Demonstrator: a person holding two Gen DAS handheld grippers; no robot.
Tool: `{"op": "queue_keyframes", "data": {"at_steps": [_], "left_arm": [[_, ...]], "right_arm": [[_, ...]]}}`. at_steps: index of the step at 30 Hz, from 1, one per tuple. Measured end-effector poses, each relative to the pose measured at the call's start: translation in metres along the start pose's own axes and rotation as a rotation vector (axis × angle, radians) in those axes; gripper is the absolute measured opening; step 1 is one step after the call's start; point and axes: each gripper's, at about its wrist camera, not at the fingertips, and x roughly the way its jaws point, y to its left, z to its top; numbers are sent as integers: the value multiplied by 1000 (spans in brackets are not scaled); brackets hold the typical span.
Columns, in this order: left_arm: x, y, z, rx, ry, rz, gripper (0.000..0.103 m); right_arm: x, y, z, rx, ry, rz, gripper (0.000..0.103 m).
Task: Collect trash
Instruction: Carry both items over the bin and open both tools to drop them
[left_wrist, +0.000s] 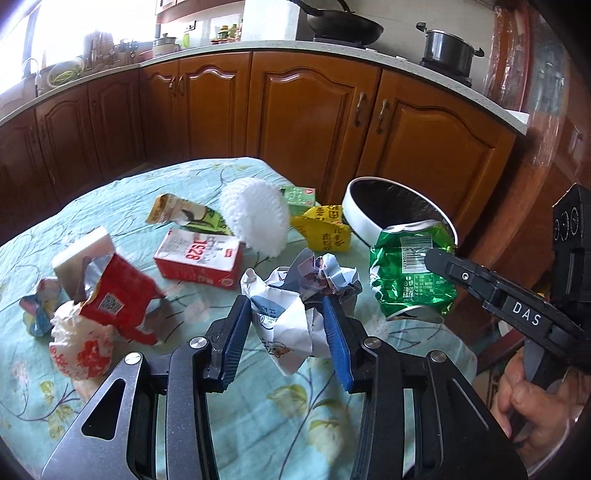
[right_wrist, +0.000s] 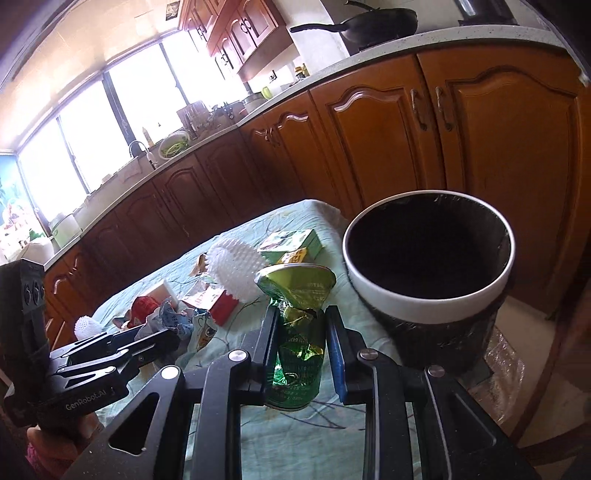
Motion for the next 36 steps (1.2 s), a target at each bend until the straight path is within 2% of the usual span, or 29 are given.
{"op": "queue_keyframes", "data": {"at_steps": [9, 13, 16, 24, 30, 36], "left_arm": [[31, -40, 40, 51, -8, -58, 39], [49, -59, 63, 78, -9, -83, 39], [68, -77, 80, 105, 3, -96, 39], [127, -115, 115, 177, 99, -117, 39], [161, -129, 124, 194, 163, -101, 39], [173, -134, 122, 193, 193, -99, 39]], "right_arm": [[-10, -38, 34, -23, -69, -123, 25], [-2, -56, 50, -53, -67, -189, 25], [7, -71, 59, -66, -28, -225, 25], [29, -93, 73, -93, 96, -258, 25], [44, -101, 78, -93, 144, -256, 25], [56, -116, 81, -87, 180, -249, 25]]}}
